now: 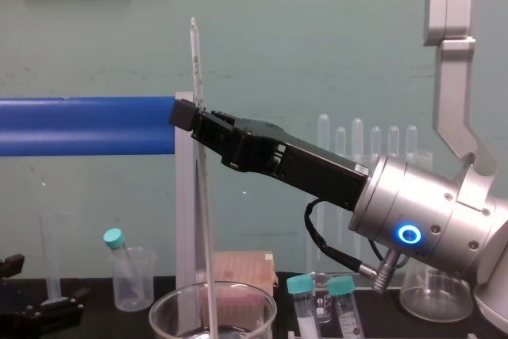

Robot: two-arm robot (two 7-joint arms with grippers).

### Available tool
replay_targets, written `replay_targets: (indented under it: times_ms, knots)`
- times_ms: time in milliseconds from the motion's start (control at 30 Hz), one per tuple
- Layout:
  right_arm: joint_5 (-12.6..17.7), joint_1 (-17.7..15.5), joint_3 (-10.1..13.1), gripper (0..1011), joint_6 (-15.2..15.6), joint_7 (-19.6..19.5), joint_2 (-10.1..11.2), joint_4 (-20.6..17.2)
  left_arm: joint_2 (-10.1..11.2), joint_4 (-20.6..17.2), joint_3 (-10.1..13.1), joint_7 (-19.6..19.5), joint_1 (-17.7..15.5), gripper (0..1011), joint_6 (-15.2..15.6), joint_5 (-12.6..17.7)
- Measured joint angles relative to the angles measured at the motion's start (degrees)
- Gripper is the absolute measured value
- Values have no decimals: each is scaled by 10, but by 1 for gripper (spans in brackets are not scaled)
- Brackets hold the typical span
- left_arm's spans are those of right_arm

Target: Hold the thermometer with one hand and immerse one end into the beaker, then reinsert it into the test tube rack.

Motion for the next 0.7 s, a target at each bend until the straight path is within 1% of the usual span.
replay_targets:
  times_ms: [700]
  knots:
    - [0,0,0,56,0,0,0,0,0,0,0,0,0,1008,0,0]
